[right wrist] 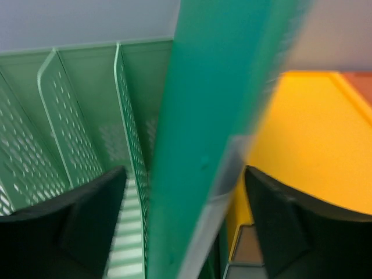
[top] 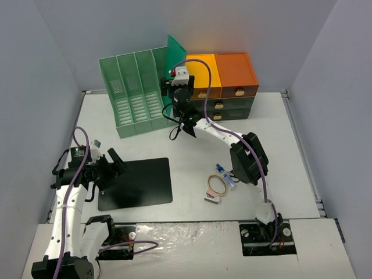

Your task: Organize the desk

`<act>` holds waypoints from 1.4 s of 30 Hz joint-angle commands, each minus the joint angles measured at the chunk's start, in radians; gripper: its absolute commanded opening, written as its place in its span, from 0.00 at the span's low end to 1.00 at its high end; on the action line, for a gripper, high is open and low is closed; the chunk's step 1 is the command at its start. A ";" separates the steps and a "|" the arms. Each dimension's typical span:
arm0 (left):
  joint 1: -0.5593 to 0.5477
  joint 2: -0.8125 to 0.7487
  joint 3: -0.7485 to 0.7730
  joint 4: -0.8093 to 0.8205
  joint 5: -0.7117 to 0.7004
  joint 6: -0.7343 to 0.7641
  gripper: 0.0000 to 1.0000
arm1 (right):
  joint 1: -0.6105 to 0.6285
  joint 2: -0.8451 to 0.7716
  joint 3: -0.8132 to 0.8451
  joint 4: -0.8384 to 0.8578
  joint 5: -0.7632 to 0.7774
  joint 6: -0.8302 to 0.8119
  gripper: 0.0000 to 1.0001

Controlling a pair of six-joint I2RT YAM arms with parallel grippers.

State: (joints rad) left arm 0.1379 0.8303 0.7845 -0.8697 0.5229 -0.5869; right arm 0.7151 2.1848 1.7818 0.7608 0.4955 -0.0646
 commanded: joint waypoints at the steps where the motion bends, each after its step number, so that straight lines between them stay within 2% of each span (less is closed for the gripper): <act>1: 0.005 -0.009 0.018 0.035 0.025 0.000 0.81 | 0.014 -0.035 0.084 -0.120 -0.015 0.034 0.97; 3: 0.005 -0.010 0.018 0.031 0.018 -0.004 0.81 | 0.020 -0.073 0.085 -0.176 0.006 0.050 1.00; 8: 0.005 -0.013 0.018 0.034 0.010 -0.008 0.81 | 0.029 -0.180 0.113 -0.335 0.025 0.084 1.00; 14: 0.005 -0.010 0.015 0.038 0.009 -0.013 0.81 | 0.052 -0.256 0.191 -0.616 0.077 0.231 1.00; 16: 0.005 -0.011 0.013 0.041 0.007 -0.017 0.81 | 0.058 -0.274 0.187 -0.712 0.088 0.274 0.99; 18: 0.004 -0.010 0.013 0.041 0.003 -0.019 0.81 | 0.058 -0.284 0.184 -0.801 0.085 0.332 0.93; 19: 0.003 -0.009 0.013 0.041 0.001 -0.019 0.81 | 0.058 -0.287 0.181 -0.839 0.075 0.359 0.86; 20: 0.003 -0.008 0.013 0.039 -0.002 -0.020 0.81 | 0.057 -0.287 0.172 -0.865 0.053 0.380 0.72; 23: 0.003 -0.008 0.016 0.034 -0.006 -0.021 0.81 | 0.045 -0.271 0.164 -0.930 -0.036 0.465 0.03; 30: 0.002 -0.012 0.018 0.026 -0.014 -0.021 0.81 | -0.034 -0.151 0.235 -1.044 -0.235 0.556 0.00; 37: 0.002 -0.012 0.019 0.025 -0.017 -0.022 0.81 | -0.066 -0.025 0.360 -1.103 -0.342 0.561 0.00; 42: 0.002 -0.012 0.018 0.026 -0.017 -0.024 0.81 | -0.063 -0.009 0.363 -1.111 -0.387 0.563 0.00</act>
State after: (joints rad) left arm 0.1379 0.8251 0.7727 -0.8600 0.5049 -0.6002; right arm 0.6428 2.2036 2.0871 -0.3482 0.1758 0.4818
